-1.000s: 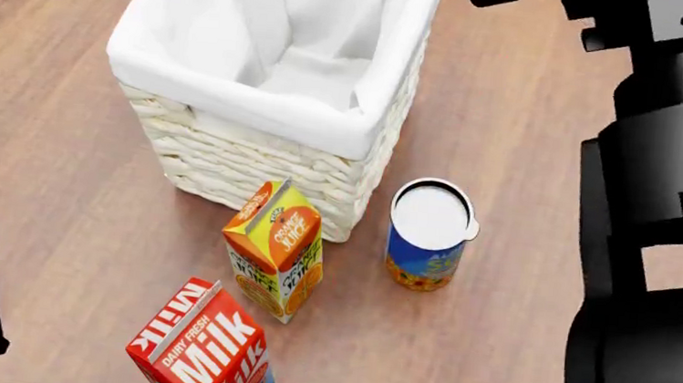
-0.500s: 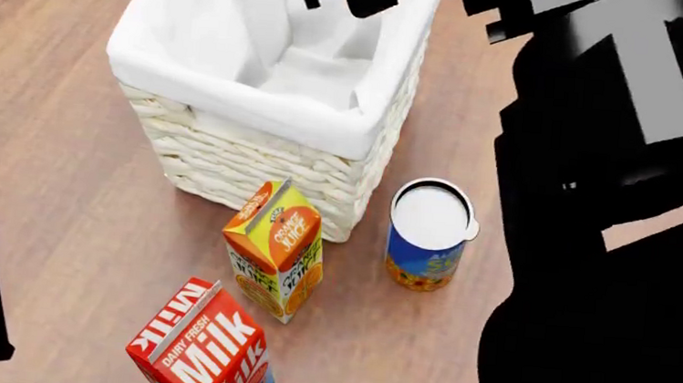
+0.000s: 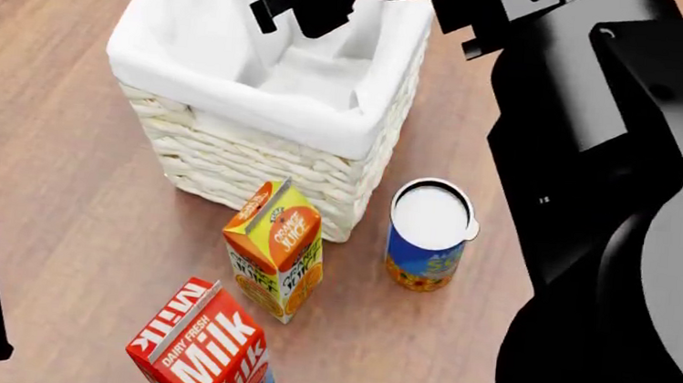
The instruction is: Pick up the butter and put it in the basket.
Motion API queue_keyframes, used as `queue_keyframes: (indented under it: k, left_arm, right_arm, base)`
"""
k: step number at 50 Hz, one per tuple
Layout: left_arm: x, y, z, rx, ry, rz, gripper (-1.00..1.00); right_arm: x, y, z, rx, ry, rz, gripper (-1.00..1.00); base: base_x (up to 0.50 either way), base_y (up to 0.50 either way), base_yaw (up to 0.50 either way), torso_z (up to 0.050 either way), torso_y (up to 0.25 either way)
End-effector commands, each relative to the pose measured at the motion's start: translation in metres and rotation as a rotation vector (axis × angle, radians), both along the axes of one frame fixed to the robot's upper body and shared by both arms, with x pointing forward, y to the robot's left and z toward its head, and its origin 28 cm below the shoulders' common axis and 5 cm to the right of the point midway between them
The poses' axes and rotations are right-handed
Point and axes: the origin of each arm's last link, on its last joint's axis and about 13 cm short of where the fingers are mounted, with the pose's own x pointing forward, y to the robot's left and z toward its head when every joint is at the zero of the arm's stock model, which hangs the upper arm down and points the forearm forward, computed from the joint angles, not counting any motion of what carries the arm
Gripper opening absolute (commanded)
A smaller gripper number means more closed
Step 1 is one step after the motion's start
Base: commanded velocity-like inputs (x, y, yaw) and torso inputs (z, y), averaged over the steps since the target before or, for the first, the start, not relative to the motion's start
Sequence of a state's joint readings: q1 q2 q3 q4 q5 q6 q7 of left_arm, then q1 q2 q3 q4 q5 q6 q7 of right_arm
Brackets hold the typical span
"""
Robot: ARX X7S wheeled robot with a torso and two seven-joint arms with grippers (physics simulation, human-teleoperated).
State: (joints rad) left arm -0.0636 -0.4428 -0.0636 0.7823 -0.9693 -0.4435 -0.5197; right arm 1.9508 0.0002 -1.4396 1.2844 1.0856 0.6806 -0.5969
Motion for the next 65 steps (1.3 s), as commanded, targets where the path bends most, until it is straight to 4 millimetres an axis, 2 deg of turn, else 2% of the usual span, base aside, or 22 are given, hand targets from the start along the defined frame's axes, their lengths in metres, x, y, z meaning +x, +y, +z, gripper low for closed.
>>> queue_keyframes:
  k: [1, 29, 44, 45, 53, 62, 65]
  left_arm:
    - [-0.002, 0.001, 0.002, -0.005, 0.0, 0.004, 1.0]
    - [-0.015, 0.0, 0.008, -0.01, -0.007, -0.009, 1.0]
    - [-0.018, -0.001, 0.007, -0.005, -0.006, -0.017, 1.0]
    - [-0.018, -0.001, 0.007, -0.004, -0.005, -0.018, 1.0]
    - [-0.017, -0.002, 0.005, -0.001, -0.006, -0.021, 1.0]
    - [-0.018, -0.001, 0.006, -0.002, -0.009, -0.022, 1.0]
    - [-0.018, -0.001, 0.006, -0.003, -0.011, -0.021, 1.0]
  right_arm:
    - [0.002, 0.002, -0.005, 0.044, -0.004, 0.029, -1.0]
    - [0.007, -0.001, -0.024, 0.064, 0.055, 0.03, -1.0]
    - [0.009, -0.003, -0.025, 0.054, 0.016, 0.013, -1.0]
    - [0.009, -0.003, -0.024, 0.047, 0.001, -0.002, 1.0]
    - [0.011, -0.004, -0.019, 0.044, -0.07, -0.021, 1.0]
    - [0.015, -0.005, -0.001, 0.017, -0.318, -0.065, 1.0]
    - [0.014, -0.006, 0.003, 0.018, -0.349, -0.072, 1.0]
  base:
    - [0.0, 0.0, 0.0, 0.0, 0.0]
    - [0.0, 0.0, 0.0, 0.0, 0.001]
    - [0.0, 0.0, 0.0, 0.001, 0.001]
    - [0.0, 0.0, 0.0, 0.0, 0.0]
    - [0.0, 0.0, 0.0, 0.0, 0.0]
    - [0.0, 0.0, 0.0, 0.0, 0.0]
    - [0.0, 0.0, 0.0, 0.0, 0.0]
